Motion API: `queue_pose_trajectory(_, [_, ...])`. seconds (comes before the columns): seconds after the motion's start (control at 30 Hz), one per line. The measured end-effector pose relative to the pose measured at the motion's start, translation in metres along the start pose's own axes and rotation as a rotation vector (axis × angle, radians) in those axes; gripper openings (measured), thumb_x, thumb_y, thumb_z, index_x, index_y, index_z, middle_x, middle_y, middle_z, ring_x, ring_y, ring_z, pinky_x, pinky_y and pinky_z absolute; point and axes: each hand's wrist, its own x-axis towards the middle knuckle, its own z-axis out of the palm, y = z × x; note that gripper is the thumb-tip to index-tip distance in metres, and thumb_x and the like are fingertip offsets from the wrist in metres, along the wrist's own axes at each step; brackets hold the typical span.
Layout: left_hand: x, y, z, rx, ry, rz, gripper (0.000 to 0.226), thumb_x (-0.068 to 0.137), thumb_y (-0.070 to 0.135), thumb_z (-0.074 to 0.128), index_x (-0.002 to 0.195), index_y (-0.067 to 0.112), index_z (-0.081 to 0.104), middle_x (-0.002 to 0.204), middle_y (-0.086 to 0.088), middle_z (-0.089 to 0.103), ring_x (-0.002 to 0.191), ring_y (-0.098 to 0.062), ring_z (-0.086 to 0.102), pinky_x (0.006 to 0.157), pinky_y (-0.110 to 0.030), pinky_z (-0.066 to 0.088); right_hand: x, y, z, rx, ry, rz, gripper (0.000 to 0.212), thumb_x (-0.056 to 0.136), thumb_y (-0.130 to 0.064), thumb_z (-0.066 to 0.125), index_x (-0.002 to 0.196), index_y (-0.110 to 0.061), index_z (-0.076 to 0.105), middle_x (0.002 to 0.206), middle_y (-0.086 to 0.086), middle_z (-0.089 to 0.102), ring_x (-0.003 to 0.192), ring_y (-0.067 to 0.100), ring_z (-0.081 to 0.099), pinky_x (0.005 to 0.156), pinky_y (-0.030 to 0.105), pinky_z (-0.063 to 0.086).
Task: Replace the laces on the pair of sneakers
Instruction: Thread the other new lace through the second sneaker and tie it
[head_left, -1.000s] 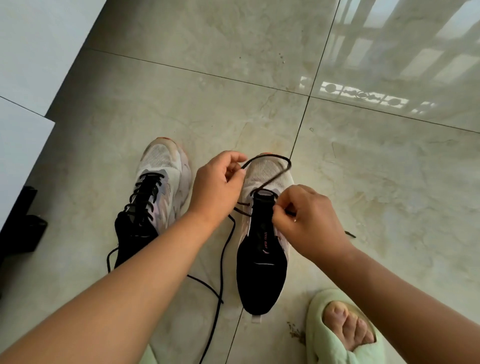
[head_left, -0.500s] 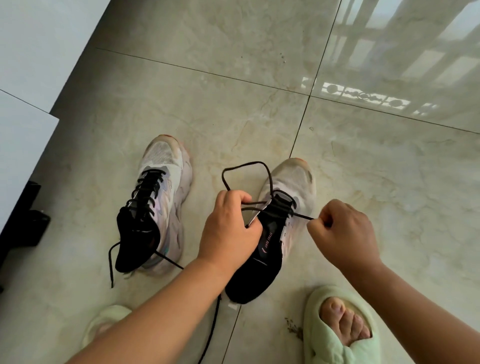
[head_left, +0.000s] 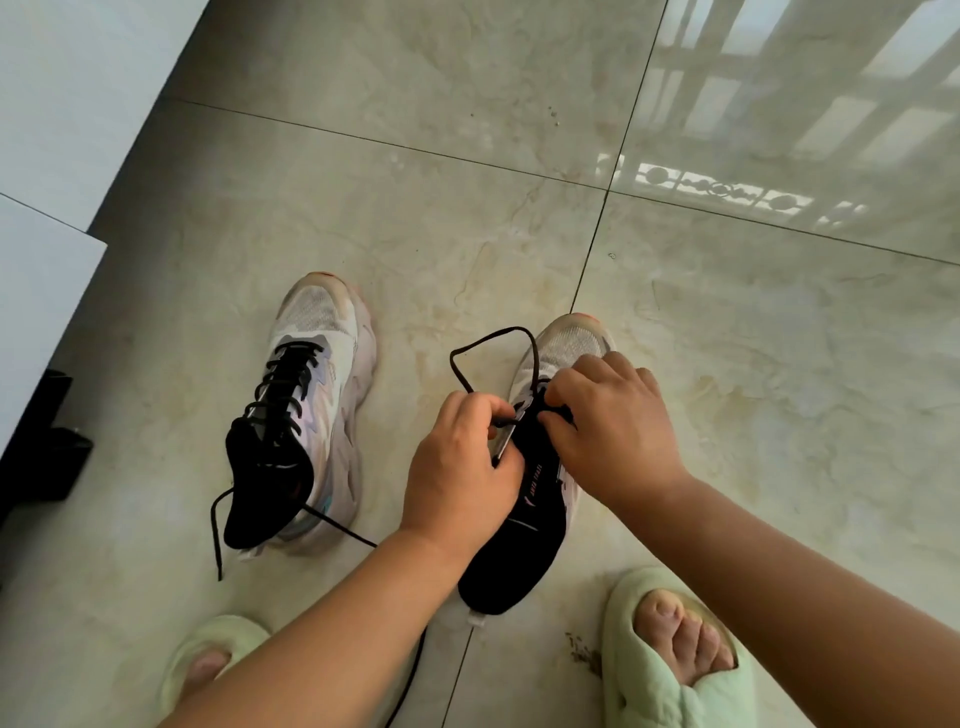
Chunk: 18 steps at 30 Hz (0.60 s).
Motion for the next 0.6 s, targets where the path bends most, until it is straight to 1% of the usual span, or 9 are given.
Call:
queue_pose_trajectory(0.07, [0.0,0.001,0.0,-0.007,0.017,-0.008,0.022,0.079,0.012,0.062,0.1,0.016,0.056,0.098,0.007,0.053,0.081,-0.016,0.057,0.067,-0.03,0.048,0.0,-0.002,-0.004,-0.038,0.035,-0.065,0.009,0.073,-0.011,0.067,0.069,-0.007,0.06,0.071,0.005,0.057,0.077,0.031,0.055,0.069,0.039,0.04])
queue_pose_trajectory(0.13, [0.002,0.001,0.001,-0.01,0.045,-0.015,0.029,0.078,0.006,0.06,0.104,0.015,0.055,0.101,0.005,0.053,0.082,-0.018,0.057,0.066,-0.027,0.045,-0.003,-0.002,-0.009,-0.018,0.116,-0.114,0.017,0.066,-0.007,0.066,0.057,-0.009,0.052,0.06,0.002,0.051,0.064,0.028,0.052,0.062,0.037,0.04])
queue_pose_trajectory(0.23, [0.002,0.001,0.001,0.005,0.06,-0.021,0.032,0.076,0.003,0.057,0.106,0.015,0.054,0.101,0.004,0.052,0.079,-0.019,0.056,0.063,-0.025,0.042,-0.01,0.005,-0.016,0.002,0.224,-0.099,0.018,0.064,-0.009,0.059,0.053,-0.01,0.045,0.056,0.0,0.044,0.061,0.024,0.045,0.065,0.033,0.03])
queue_pose_trajectory(0.33, [0.004,-0.002,0.0,-0.017,0.094,-0.048,0.031,0.076,0.002,0.056,0.103,0.016,0.054,0.101,0.006,0.05,0.075,-0.012,0.052,0.062,-0.017,0.038,-0.015,0.018,-0.02,0.013,0.26,0.015,0.015,0.063,-0.011,0.056,0.054,-0.008,0.045,0.055,0.002,0.044,0.061,0.024,0.042,0.065,0.032,0.023])
queue_pose_trajectory(0.43, [0.007,-0.006,-0.004,-0.004,0.136,-0.068,0.025,0.076,0.0,0.057,0.096,0.015,0.055,0.097,0.004,0.053,0.074,-0.013,0.052,0.061,-0.018,0.038,-0.021,0.03,-0.019,0.002,0.209,0.137,0.018,0.065,-0.01,0.058,0.053,-0.008,0.044,0.054,0.001,0.043,0.06,0.023,0.039,0.067,0.03,0.02])
queue_pose_trajectory(0.5, [0.008,-0.007,-0.005,0.002,0.146,-0.075,0.021,0.076,0.001,0.057,0.093,0.014,0.055,0.095,0.003,0.054,0.074,-0.015,0.054,0.062,-0.022,0.041,-0.022,0.034,-0.015,-0.051,0.099,0.223,0.021,0.068,-0.011,0.06,0.055,-0.009,0.044,0.056,0.0,0.043,0.064,0.023,0.041,0.07,0.03,0.02])
queue_pose_trajectory(0.57, [0.007,-0.007,-0.006,0.012,0.144,-0.062,0.021,0.077,0.001,0.058,0.093,0.015,0.055,0.095,0.004,0.055,0.074,-0.016,0.056,0.062,-0.026,0.045,-0.02,0.032,-0.011,-0.034,0.021,0.252,0.014,0.072,-0.019,0.058,0.064,-0.012,0.049,0.066,-0.003,0.047,0.074,0.021,0.044,0.074,0.029,0.02])
queue_pose_trajectory(0.6, [0.006,-0.006,-0.006,0.018,0.138,-0.051,0.021,0.077,0.003,0.059,0.093,0.016,0.055,0.095,0.006,0.055,0.074,-0.016,0.056,0.062,-0.029,0.047,-0.018,0.028,-0.011,0.024,0.022,0.244,0.012,0.074,-0.025,0.056,0.072,-0.013,0.053,0.075,-0.004,0.05,0.081,0.018,0.043,0.076,0.029,0.021])
